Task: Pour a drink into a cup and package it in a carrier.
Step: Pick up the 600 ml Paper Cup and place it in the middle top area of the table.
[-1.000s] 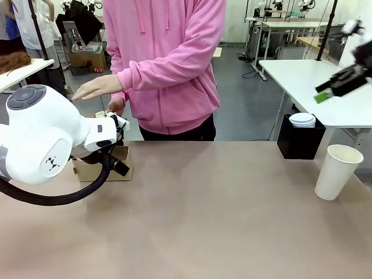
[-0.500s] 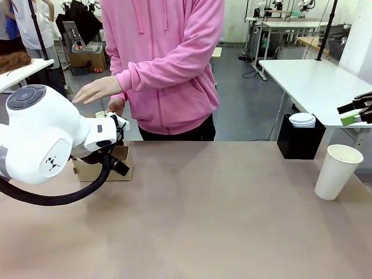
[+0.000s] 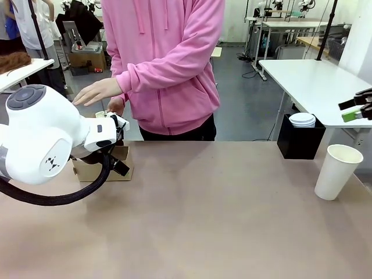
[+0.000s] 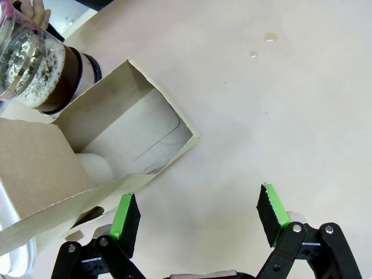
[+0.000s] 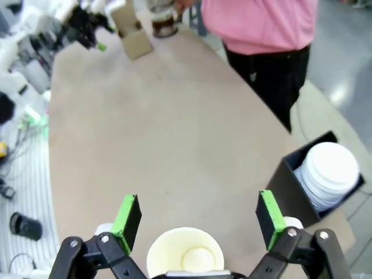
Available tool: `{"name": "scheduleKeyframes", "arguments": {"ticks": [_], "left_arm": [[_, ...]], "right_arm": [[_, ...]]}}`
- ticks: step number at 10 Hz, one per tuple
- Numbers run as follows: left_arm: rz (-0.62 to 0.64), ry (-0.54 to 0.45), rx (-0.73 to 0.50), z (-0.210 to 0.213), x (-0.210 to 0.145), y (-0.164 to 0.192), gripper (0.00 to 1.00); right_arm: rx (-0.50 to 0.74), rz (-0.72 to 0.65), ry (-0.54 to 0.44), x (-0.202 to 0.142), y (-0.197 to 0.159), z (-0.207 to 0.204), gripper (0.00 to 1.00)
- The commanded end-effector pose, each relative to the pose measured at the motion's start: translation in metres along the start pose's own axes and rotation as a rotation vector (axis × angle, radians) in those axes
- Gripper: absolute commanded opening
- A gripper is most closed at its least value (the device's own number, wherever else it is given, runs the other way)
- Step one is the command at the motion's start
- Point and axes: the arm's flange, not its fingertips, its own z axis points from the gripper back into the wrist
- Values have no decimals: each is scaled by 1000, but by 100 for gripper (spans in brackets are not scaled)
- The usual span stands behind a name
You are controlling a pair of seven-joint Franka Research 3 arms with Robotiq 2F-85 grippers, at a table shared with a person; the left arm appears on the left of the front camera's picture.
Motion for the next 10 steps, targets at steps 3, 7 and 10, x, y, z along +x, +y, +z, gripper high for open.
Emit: {"name": "scheduleKeyframes", "arguments": {"ticks": [3,7,10], "left_arm": [[-1,-1,-1,0,0,0,100],[-1,-1,-1,0,0,0,100],[-1,-1,-1,0,0,0,100]], "right_arm": [[-49,80,-346,-108,5,51,100],[-31,94,-542,-198,5,27,100],[-53,97,-572,-239,11,4,100]]}}
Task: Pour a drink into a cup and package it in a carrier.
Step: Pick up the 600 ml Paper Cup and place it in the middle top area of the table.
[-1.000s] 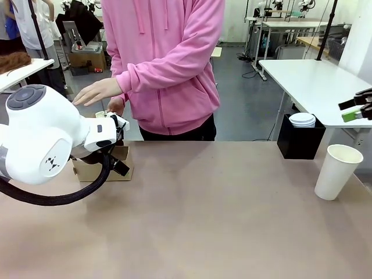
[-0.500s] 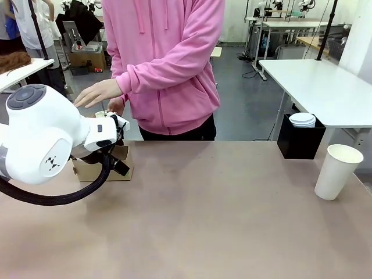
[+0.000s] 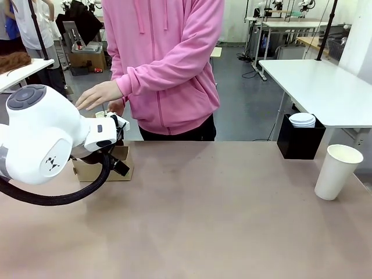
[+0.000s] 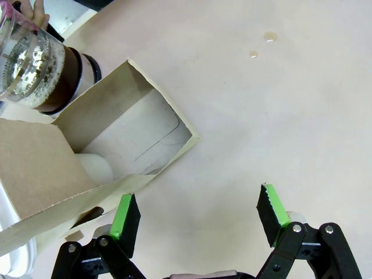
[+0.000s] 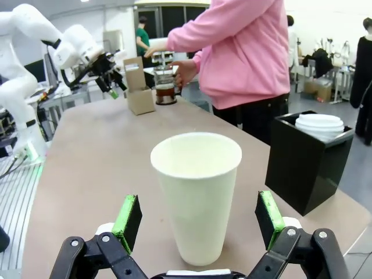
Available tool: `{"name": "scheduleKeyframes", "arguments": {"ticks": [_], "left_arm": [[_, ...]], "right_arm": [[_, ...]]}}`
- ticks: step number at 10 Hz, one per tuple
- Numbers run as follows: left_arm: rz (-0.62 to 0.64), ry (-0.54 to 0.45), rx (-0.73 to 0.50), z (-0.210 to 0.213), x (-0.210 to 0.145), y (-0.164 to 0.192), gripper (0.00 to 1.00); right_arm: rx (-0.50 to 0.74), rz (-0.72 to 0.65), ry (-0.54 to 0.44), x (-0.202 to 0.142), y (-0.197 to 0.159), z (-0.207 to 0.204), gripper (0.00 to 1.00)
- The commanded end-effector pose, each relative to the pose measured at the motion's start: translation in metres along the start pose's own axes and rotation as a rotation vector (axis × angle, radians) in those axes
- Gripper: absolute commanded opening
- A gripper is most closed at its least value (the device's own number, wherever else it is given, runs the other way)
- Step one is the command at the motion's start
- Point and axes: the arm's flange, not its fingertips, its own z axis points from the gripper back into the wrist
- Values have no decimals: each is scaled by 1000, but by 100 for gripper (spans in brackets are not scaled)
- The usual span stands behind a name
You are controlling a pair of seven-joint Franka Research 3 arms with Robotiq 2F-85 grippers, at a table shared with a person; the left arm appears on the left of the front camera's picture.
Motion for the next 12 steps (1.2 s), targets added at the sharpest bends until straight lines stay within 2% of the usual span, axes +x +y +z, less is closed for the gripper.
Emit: {"name": "scheduleKeyframes", "arguments": {"ticks": [1,6,12], "left_arm": [[0,0,-1,0,0,0,100],[0,0,-1,0,0,0,100],[0,0,-1,0,0,0,100]], "right_arm": [[-16,30,-39,-15,-2,-5,100],[-25,-29,-26,-44,3,-49,100],[-35,-50,-34,-55,4,-82,100]]}}
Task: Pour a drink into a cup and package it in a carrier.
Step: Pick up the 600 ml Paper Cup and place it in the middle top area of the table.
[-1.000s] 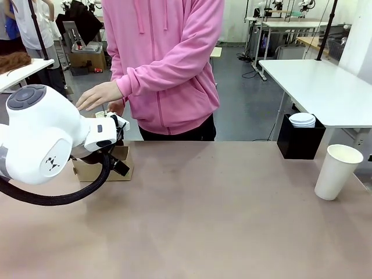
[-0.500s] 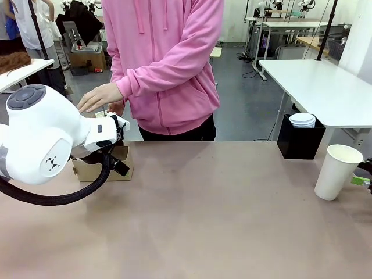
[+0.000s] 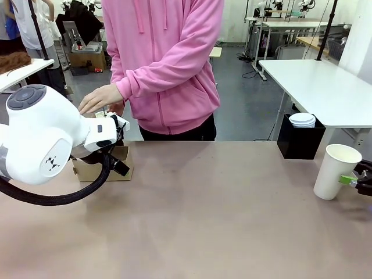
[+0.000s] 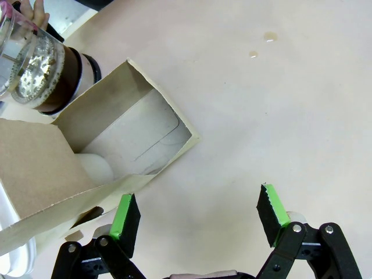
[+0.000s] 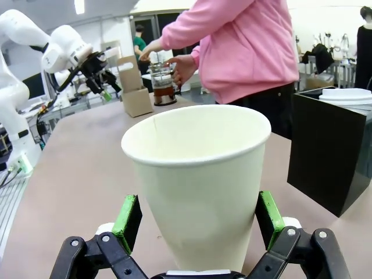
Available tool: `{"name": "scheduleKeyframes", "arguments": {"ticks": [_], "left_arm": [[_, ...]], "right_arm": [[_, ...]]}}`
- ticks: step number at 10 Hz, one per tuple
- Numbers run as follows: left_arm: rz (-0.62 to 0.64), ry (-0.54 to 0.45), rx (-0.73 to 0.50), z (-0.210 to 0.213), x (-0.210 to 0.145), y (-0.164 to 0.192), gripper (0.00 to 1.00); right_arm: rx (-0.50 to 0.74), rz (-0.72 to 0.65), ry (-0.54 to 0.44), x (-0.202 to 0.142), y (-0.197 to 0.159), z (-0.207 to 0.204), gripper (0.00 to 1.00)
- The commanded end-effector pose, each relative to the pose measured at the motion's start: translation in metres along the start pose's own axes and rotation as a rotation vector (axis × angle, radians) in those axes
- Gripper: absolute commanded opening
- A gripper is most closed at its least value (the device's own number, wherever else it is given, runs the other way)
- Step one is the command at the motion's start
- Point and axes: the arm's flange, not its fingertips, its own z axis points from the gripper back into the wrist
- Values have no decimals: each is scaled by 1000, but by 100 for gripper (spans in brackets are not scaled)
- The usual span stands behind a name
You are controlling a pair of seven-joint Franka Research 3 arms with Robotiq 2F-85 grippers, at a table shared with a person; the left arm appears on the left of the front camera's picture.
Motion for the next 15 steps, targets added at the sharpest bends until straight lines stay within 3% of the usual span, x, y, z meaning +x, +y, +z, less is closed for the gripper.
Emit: {"name": "scheduleKeyframes", "arguments": {"ticks": [1,8,9,10,11,14,15], "left_arm": [[0,0,-1,0,0,0,100],[0,0,-1,0,0,0,100],[0,0,-1,0,0,0,100],[0,0,-1,0,0,0,100],[0,0,-1,0,0,0,100],[0,0,-1,0,0,0,100],[0,0,-1,0,0,0,100]], "right_arm": [[-29,18,0,-4,1,-16,100],[-4,-11,5,-12,-7,-44,100],[-4,-30,12,-13,-7,-43,80],[-2,-75,17,-10,-7,-35,80],[19,-22,11,-13,-3,-37,80],[17,-32,12,-14,-3,-36,80],[-31,-19,2,17,13,-32,80]]}}
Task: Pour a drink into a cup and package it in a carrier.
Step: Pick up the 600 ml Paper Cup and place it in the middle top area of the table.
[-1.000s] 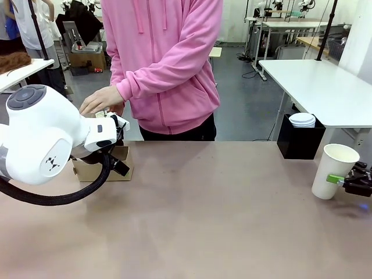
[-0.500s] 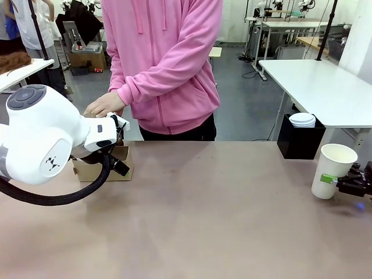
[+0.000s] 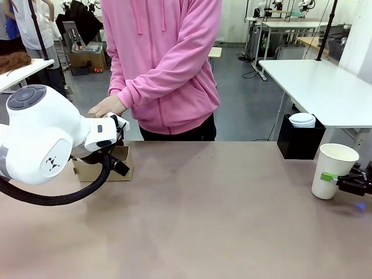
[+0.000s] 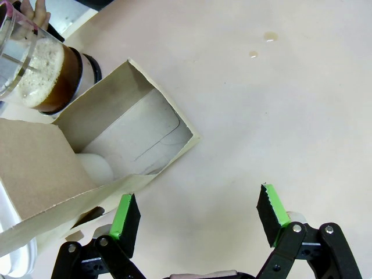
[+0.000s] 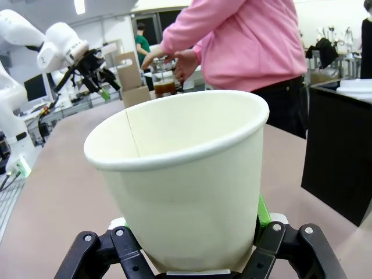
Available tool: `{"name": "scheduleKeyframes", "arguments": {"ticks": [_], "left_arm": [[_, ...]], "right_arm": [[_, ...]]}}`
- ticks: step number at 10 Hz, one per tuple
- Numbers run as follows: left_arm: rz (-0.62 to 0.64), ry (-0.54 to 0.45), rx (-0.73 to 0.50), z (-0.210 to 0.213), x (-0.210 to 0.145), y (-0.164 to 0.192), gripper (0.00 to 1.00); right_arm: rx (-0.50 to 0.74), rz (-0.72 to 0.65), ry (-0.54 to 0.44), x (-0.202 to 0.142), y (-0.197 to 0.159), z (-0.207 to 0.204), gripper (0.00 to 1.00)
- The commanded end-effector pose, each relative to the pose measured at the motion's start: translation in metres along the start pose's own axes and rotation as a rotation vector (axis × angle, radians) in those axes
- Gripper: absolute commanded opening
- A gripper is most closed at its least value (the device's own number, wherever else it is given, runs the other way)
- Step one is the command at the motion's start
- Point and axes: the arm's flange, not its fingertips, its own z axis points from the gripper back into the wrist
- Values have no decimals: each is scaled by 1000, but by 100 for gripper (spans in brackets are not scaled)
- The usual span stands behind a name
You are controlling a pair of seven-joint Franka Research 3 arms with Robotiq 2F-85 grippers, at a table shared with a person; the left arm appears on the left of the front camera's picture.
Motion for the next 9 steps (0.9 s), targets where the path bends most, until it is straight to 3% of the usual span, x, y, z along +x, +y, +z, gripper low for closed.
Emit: {"name": "scheduleKeyframes", "arguments": {"ticks": [1,3,5,9], "left_arm": [[0,-1,-1,0,0,0,100],[0,-1,-1,0,0,0,100],[0,-1,-1,0,0,0,100],[0,-1,-1,0,0,0,100]], "right_arm": [[-79,-21,-26,59,27,-10,80],[-124,-57,-2,108,33,-56,80],[-130,-66,-18,135,36,-119,80],[-116,-70,-33,123,24,-274,80]]}}
